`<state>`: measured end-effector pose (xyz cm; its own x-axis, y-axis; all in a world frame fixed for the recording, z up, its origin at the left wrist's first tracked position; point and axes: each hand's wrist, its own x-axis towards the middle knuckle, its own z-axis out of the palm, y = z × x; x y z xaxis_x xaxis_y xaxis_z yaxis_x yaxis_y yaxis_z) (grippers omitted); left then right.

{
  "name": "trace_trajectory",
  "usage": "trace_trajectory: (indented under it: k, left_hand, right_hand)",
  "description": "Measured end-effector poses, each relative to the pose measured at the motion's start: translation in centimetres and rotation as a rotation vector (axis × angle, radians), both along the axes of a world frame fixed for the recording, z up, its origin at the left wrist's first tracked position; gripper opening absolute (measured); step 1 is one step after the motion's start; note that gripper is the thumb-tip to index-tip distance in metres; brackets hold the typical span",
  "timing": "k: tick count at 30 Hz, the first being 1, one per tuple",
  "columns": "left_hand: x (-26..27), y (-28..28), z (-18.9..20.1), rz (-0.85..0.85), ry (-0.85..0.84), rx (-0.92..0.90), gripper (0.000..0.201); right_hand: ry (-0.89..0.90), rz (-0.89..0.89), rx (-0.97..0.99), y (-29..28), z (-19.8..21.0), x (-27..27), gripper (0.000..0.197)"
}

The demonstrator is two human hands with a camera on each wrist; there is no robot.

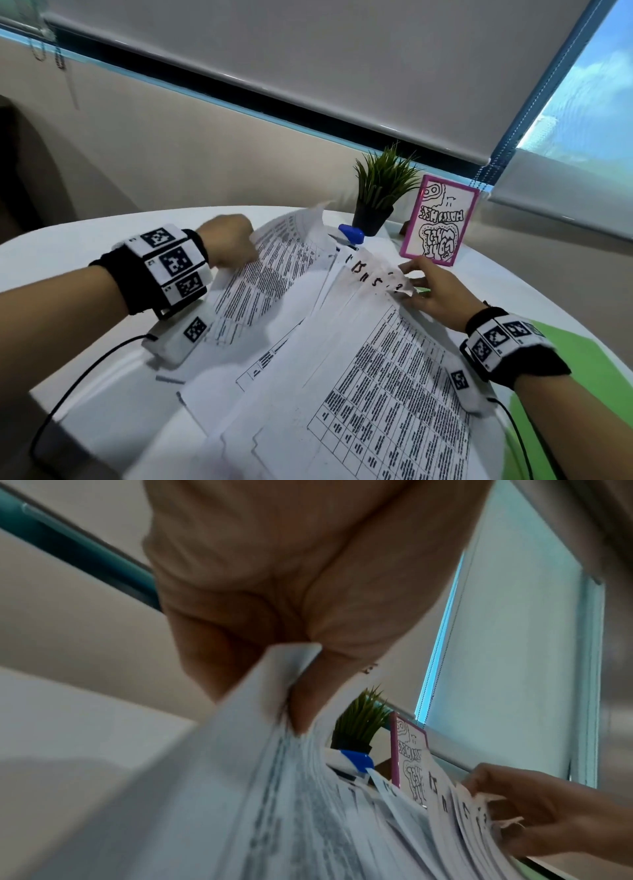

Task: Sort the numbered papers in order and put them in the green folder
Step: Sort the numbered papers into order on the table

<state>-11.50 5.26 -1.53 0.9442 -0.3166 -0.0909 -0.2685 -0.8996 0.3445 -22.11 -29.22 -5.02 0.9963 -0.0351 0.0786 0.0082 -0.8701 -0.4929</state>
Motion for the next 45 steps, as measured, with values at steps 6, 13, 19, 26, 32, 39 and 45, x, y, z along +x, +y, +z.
trace_trajectory:
  k: [6,13,19,26,32,39,45]
  left_hand:
    - [0.4,0.2,4.2,0.150,-0.413,-0.321,0.025]
    - [1.3,0.8,7.0,0.207,-0.731,-0.825,0.022]
    - [1.5,0.4,6.3,0.156,-0.704,-0.990,0.019]
    - [2.6,0.6,5.0,0.102,-0.639,-1.009,0.016]
    - [3.3,0.3,4.0,0.067,-0.568,-1.010,0.019]
    - [4.2,0.2,3.5,0.037,-0.505,-1.067,0.024]
    - [4.2,0.4,4.0,0.026,-0.474,-1.138,0.027]
  right_hand:
    - [-0.091,0.045,-0.212,-0.4,-0.2,0.0,0.047]
    - [-0.189,0.089,-0.231,0.1,-0.1,0.4,0.038]
    - [-0.241,0.110,-0.211,0.8,0.3,0.7,0.045]
    - [-0.098,0.286,-0.648,3.8,1.5,2.7,0.069]
    - [0.152,0.265,-0.854,5.2,1.6,5.1,0.084]
    - [0.193,0.229,-0.743,3.8,1.8,6.2,0.057]
    - [0.223,0.304,-0.281,2.0,3.2,3.8,0.028]
